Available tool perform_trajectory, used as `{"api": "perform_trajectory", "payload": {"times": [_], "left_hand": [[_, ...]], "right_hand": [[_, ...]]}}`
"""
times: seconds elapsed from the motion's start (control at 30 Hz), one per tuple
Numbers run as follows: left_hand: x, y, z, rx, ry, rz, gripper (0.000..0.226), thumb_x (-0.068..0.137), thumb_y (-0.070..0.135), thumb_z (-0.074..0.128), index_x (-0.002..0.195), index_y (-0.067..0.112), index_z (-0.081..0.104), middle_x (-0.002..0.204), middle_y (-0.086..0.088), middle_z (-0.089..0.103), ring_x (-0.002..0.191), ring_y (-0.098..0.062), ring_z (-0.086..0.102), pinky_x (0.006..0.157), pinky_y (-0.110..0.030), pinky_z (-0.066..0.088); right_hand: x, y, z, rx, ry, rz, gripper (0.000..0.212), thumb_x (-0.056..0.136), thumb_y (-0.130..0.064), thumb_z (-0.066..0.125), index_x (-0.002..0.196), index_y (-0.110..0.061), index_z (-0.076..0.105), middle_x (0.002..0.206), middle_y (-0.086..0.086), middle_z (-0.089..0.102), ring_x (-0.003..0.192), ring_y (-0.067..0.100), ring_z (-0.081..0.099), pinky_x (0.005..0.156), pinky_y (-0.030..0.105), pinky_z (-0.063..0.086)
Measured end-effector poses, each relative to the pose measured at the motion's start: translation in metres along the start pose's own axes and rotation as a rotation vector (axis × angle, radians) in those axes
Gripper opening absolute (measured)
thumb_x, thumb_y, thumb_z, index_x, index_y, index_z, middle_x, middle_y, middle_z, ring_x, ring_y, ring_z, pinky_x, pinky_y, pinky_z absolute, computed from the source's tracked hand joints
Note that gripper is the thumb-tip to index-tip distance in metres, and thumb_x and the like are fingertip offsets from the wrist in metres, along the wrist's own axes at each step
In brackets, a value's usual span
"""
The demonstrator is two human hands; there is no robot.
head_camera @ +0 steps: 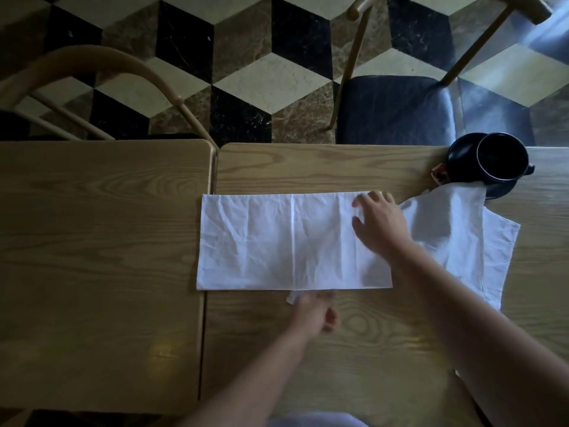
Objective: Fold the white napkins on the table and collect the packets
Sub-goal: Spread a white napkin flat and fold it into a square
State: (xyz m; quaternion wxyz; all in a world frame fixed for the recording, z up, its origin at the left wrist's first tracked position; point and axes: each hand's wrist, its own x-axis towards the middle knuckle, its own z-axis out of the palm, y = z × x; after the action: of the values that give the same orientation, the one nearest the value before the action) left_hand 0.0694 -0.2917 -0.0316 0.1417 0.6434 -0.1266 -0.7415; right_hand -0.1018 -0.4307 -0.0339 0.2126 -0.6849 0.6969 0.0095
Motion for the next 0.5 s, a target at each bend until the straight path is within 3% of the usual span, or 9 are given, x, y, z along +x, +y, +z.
{"api": "perform_trajectory", "payload": {"times": [0.07,0.17,0.27,0.37,0.43,0.5], "left_hand": [[0.003,0.001,0.046,-0.442,-0.196,-0.266,0.048,0.084,0.032,0.078,0.110,-0.002,0.055,0.095,-0.020,0.064,0.078,-0.028,0.065,0.069,-0.038,0.057],[0.015,0.004,0.087,-0.812,-0.155,-0.395,0.076,0.081,0.026,0.081,0.134,-0.011,0.041,0.127,-0.032,0.051,0.112,-0.040,0.059,0.091,-0.044,0.056],[0.023,0.010,0.102,-0.848,-0.056,-0.377,0.064,0.085,0.026,0.077,0.130,-0.008,0.048,0.115,-0.027,0.060,0.103,-0.036,0.062,0.084,-0.040,0.056],[0.031,0.008,0.100,-0.781,-0.046,-0.375,0.055,0.086,0.032,0.074,0.120,-0.007,0.055,0.109,-0.023,0.063,0.101,-0.033,0.064,0.080,-0.038,0.057],[0.029,0.008,0.095,-0.764,-0.064,-0.374,0.053,0.083,0.035,0.077,0.112,-0.005,0.059,0.115,-0.023,0.064,0.102,-0.032,0.064,0.086,-0.039,0.055],[0.020,0.009,0.090,-0.842,-0.074,-0.322,0.054,0.074,0.035,0.083,0.110,0.000,0.063,0.111,-0.018,0.069,0.101,-0.030,0.064,0.091,-0.040,0.050]], "right_hand": [[0.044,-0.002,-0.014,-0.104,-0.125,-0.055,0.042,0.085,-0.029,0.071,0.123,-0.018,0.056,0.130,0.007,0.059,0.124,0.033,0.045,0.093,0.046,0.042],[0.081,-0.003,-0.022,-0.230,-0.361,-0.088,0.054,0.080,-0.042,0.078,0.120,-0.020,0.049,0.118,0.005,0.065,0.119,0.030,0.052,0.091,0.045,0.034],[0.091,-0.014,-0.025,-0.430,-0.498,-0.133,0.045,0.079,-0.051,0.076,0.109,-0.023,0.057,0.111,0.003,0.067,0.112,0.029,0.058,0.096,0.047,0.032],[0.087,-0.028,-0.034,-0.444,-0.626,-0.100,0.044,0.082,-0.042,0.074,0.118,-0.018,0.066,0.111,0.004,0.064,0.114,0.030,0.058,0.108,0.050,0.035],[0.078,-0.041,-0.050,-0.317,-0.730,-0.086,0.041,0.082,-0.038,0.072,0.116,-0.016,0.067,0.105,0.001,0.066,0.104,0.027,0.063,0.099,0.043,0.049],[0.067,-0.058,-0.074,-0.144,-0.813,-0.109,0.028,0.084,-0.041,0.070,0.104,-0.021,0.068,0.093,-0.005,0.069,0.091,0.021,0.066,0.077,0.031,0.054]]}}
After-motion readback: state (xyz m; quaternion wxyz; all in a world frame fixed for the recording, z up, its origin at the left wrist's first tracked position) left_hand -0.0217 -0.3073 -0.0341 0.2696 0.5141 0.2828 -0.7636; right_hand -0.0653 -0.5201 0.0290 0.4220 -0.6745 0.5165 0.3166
